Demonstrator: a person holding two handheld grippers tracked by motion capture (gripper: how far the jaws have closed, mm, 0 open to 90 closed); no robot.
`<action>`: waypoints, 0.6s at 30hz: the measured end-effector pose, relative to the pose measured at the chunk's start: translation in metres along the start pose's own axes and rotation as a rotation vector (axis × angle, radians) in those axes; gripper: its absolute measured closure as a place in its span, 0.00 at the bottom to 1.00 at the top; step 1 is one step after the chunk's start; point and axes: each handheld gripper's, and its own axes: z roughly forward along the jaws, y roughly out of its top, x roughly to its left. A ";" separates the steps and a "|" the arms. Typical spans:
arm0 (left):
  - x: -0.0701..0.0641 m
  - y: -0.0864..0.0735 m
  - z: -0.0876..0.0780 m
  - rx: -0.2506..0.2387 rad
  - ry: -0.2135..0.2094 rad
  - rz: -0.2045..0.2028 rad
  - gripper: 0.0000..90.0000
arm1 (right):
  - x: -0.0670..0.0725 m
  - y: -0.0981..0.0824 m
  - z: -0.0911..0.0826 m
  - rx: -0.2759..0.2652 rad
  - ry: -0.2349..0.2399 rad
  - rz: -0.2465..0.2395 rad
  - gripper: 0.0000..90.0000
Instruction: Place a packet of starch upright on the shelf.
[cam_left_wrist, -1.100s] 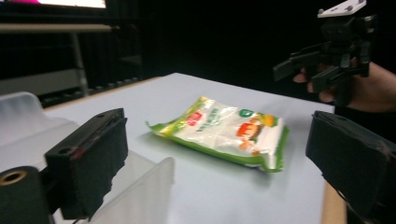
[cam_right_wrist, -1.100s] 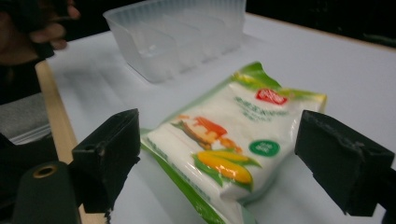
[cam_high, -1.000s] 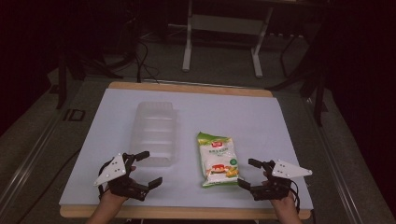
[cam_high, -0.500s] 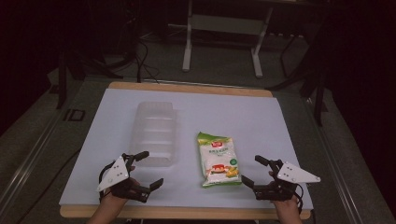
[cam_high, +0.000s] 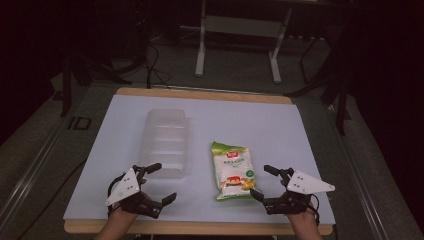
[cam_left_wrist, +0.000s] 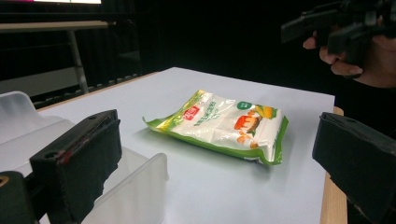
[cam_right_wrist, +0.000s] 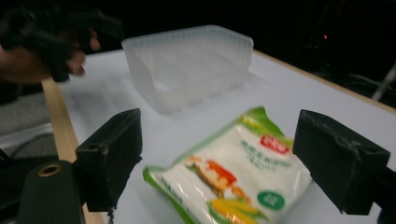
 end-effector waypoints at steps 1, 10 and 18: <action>0.000 0.000 0.000 0.001 -0.003 0.002 0.02 | -0.002 0.002 -0.001 -0.022 0.016 0.010 0.17; -0.004 0.000 0.003 0.009 -0.010 0.019 0.02 | -0.019 0.026 0.000 -0.043 0.004 0.025 0.15; -0.005 0.001 0.003 0.008 0.004 0.029 0.02 | -0.037 0.040 0.014 -0.027 0.000 0.025 0.16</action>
